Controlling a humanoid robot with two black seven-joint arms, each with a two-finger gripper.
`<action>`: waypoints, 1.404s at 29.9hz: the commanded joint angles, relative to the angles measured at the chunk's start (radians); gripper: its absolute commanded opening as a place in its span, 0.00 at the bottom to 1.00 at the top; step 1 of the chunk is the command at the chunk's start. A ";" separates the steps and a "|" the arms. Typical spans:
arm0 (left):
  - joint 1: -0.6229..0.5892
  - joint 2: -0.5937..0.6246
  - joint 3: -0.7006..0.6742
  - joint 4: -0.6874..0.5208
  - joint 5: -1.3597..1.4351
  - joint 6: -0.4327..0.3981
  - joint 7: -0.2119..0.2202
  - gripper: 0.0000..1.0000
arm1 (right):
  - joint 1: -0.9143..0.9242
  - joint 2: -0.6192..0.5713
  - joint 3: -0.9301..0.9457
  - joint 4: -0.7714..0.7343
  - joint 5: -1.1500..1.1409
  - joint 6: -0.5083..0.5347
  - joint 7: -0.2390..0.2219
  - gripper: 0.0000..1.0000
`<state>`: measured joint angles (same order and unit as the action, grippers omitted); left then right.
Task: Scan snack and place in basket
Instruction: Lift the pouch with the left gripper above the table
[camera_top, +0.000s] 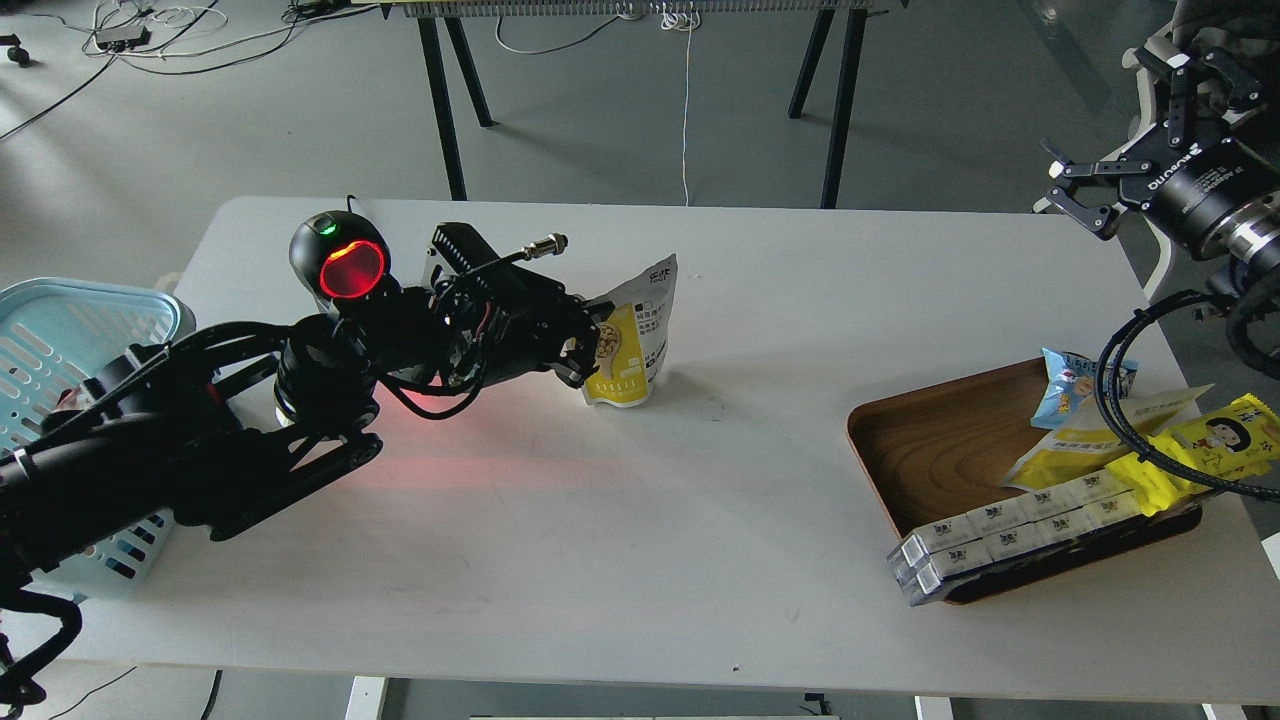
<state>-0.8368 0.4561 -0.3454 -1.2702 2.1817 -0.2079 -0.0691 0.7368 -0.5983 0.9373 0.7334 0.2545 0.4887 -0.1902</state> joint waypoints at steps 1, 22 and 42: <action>0.001 0.019 -0.021 -0.004 0.000 0.033 -0.001 0.01 | -0.004 0.000 0.000 0.001 0.000 0.000 0.000 0.98; -0.005 0.180 -0.112 -0.228 0.000 0.067 -0.015 0.01 | 0.003 0.000 0.011 0.004 0.000 0.000 0.000 0.98; 0.001 0.197 -0.122 -0.259 0.000 0.113 -0.012 0.01 | 0.012 0.000 0.005 0.003 0.000 0.000 0.000 0.98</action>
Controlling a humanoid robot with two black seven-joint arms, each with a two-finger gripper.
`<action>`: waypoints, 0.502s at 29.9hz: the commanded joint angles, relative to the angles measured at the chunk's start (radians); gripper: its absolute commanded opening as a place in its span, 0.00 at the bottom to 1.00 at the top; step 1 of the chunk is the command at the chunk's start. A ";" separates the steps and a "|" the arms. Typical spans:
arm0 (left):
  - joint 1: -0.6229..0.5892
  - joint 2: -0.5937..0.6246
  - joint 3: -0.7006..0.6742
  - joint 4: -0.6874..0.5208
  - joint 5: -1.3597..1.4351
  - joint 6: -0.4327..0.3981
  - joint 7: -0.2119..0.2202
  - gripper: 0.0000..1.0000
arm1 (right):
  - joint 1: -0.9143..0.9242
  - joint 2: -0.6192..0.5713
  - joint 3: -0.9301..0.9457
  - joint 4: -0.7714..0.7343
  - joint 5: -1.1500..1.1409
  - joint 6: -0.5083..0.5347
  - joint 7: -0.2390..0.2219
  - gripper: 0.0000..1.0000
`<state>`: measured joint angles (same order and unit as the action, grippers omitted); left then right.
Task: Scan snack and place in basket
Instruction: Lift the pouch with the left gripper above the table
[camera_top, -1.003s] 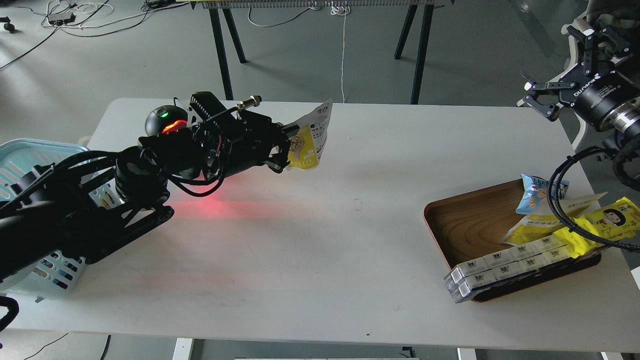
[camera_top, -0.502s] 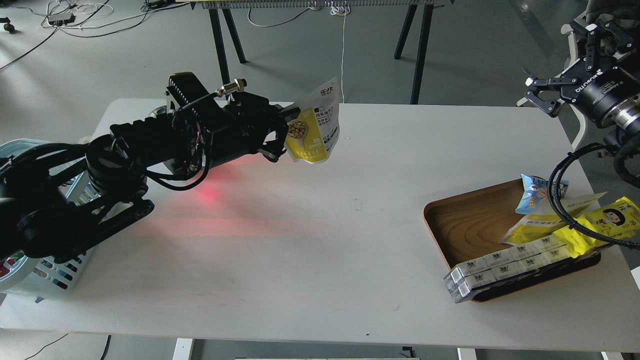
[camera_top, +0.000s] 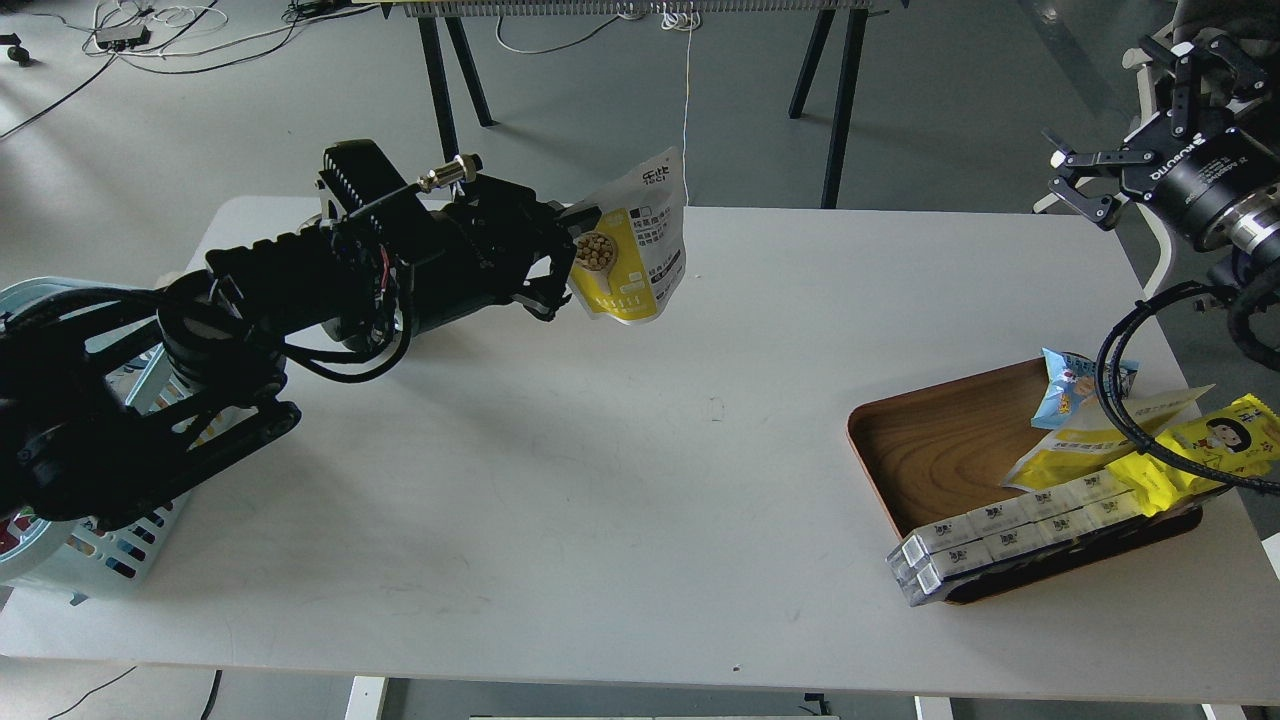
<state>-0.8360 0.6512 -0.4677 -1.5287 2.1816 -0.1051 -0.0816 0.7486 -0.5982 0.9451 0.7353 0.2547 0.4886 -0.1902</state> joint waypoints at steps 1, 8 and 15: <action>0.000 0.005 0.000 -0.001 0.000 0.012 0.000 0.01 | 0.000 0.000 -0.003 0.001 0.000 0.000 0.000 0.98; -0.002 0.016 -0.009 -0.024 0.000 0.027 -0.001 0.01 | 0.000 0.000 -0.002 0.001 0.000 0.000 0.000 0.98; -0.008 0.033 -0.025 -0.056 0.000 0.008 -0.024 0.01 | 0.000 0.001 -0.002 0.001 0.000 0.000 0.000 0.98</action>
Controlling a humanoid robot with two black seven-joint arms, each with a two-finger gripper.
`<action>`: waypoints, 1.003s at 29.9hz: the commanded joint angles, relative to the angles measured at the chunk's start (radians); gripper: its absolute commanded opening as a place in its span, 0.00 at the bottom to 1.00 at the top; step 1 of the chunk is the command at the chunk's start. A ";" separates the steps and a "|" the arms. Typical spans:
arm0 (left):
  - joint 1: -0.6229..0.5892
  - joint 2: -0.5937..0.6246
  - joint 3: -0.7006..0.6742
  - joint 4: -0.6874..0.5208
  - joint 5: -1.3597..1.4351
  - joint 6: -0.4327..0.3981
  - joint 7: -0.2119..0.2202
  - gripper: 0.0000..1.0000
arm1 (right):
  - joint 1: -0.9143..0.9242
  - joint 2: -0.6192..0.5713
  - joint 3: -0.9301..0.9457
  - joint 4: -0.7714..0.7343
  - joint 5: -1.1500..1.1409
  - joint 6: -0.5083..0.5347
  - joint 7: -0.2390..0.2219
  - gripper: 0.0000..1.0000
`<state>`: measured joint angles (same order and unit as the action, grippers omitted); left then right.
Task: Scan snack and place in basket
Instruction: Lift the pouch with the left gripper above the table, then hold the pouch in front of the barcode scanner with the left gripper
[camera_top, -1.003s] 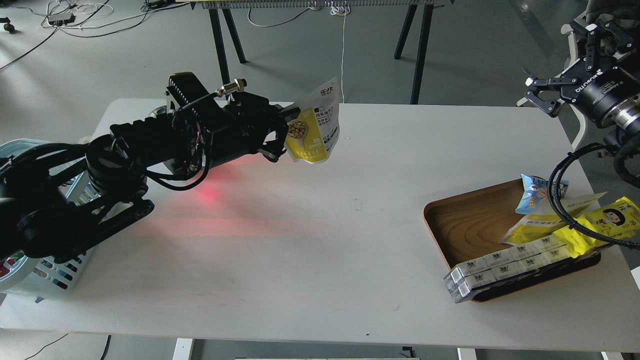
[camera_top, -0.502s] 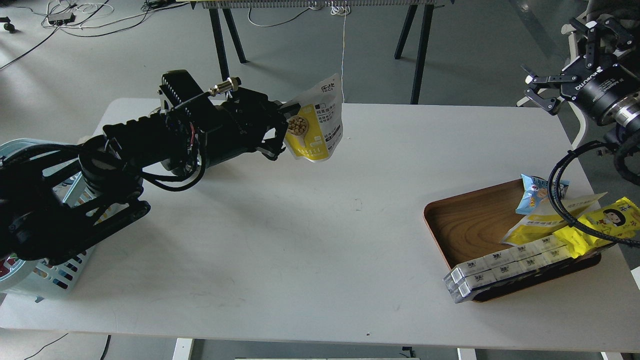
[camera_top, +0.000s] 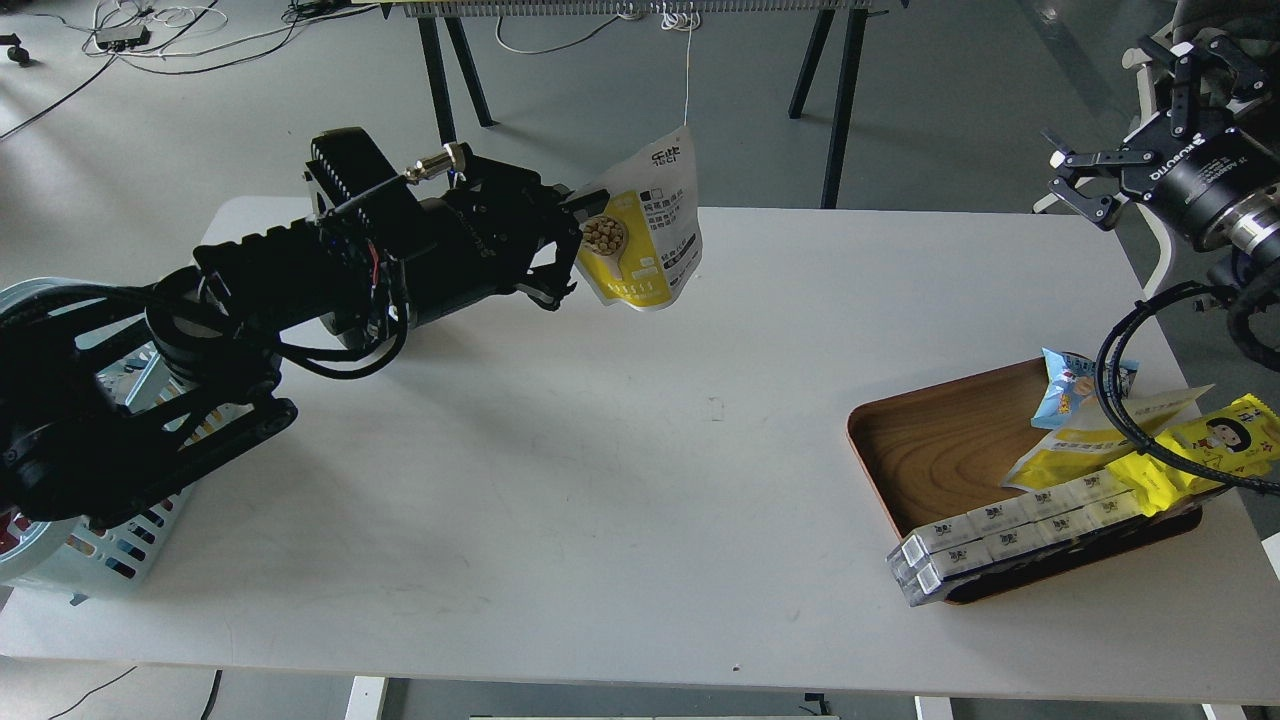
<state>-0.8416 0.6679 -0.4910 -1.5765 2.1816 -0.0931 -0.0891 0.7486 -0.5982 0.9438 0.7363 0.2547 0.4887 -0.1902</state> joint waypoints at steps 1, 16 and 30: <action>-0.004 0.030 -0.001 -0.010 0.000 -0.004 -0.018 0.01 | 0.000 0.001 -0.002 0.000 0.000 0.000 0.000 0.98; -0.013 0.278 -0.018 -0.188 0.000 -0.027 -0.023 0.01 | 0.000 0.009 -0.010 0.002 -0.002 0.000 0.000 0.98; -0.007 0.355 -0.021 -0.188 -0.069 -0.117 -0.014 0.01 | 0.000 0.009 -0.042 0.000 -0.008 0.000 -0.002 0.98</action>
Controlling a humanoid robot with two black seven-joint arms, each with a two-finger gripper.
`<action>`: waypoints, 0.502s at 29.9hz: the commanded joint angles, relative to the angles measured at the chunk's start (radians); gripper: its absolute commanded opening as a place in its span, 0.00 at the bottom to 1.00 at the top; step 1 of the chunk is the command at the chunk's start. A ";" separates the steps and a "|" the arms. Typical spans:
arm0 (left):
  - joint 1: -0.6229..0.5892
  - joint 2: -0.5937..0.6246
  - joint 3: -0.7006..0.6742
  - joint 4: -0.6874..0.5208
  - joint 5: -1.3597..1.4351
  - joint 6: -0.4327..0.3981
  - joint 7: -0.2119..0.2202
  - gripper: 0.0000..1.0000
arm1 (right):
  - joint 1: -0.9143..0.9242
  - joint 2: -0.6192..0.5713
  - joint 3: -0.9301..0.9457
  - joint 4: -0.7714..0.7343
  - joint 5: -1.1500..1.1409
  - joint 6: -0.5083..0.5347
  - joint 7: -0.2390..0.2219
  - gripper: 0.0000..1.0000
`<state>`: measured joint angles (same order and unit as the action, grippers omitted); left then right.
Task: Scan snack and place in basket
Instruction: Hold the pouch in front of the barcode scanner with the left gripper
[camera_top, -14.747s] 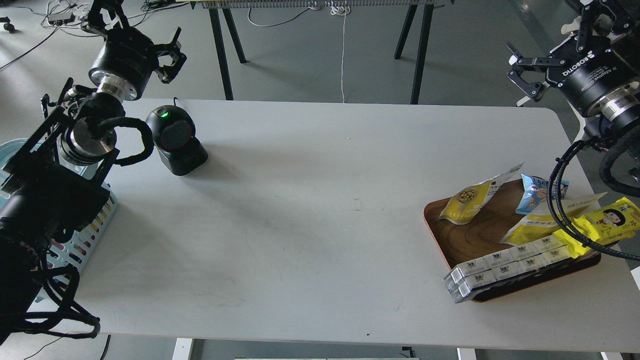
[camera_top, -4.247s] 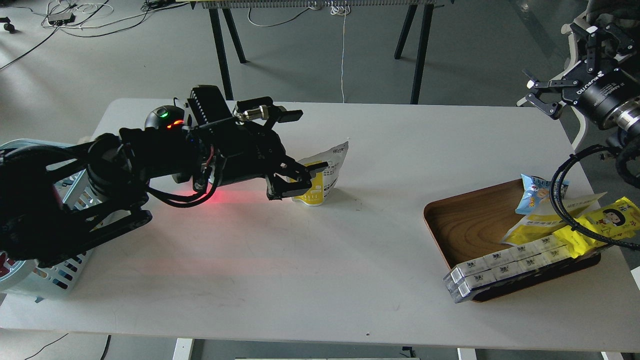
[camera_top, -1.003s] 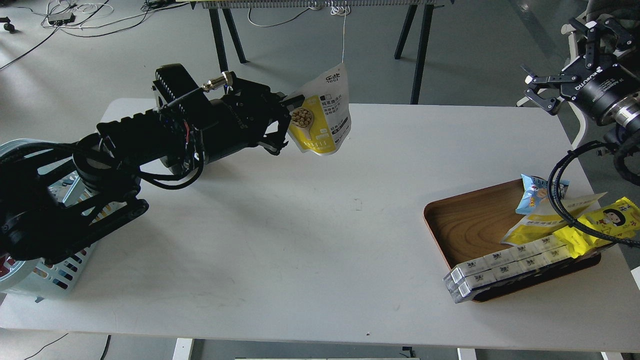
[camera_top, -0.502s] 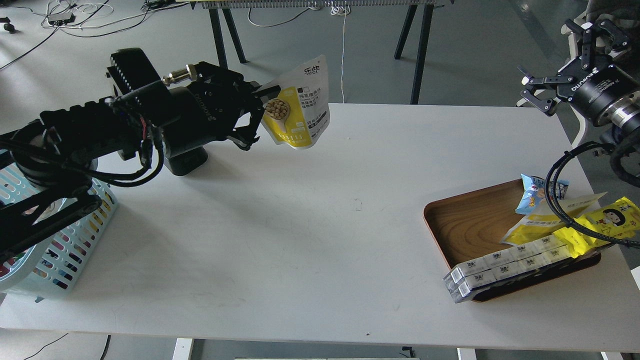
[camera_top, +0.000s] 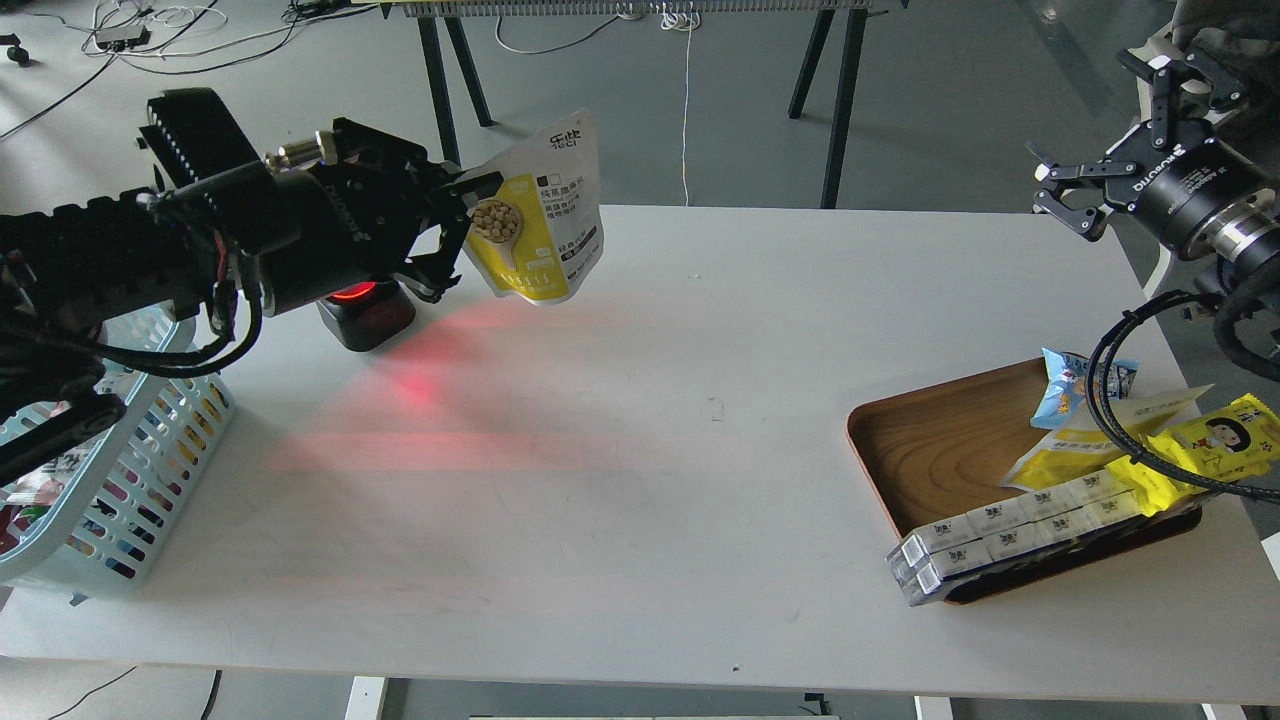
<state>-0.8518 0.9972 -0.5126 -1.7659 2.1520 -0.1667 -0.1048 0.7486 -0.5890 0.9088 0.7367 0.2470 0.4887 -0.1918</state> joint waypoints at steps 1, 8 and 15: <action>0.007 0.038 0.002 0.002 -0.056 -0.059 0.002 0.01 | 0.000 0.002 -0.007 0.000 0.000 0.000 0.000 0.98; 0.033 0.072 0.011 0.023 -0.147 -0.129 0.036 0.01 | -0.002 0.006 -0.008 0.000 0.000 0.000 0.000 0.98; 0.065 0.121 0.013 0.037 -0.392 -0.182 0.094 0.01 | -0.002 0.006 -0.008 0.000 0.000 0.000 0.000 0.98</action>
<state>-0.8047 1.1070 -0.5010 -1.7361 1.8572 -0.3420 -0.0305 0.7460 -0.5828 0.8995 0.7363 0.2470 0.4887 -0.1918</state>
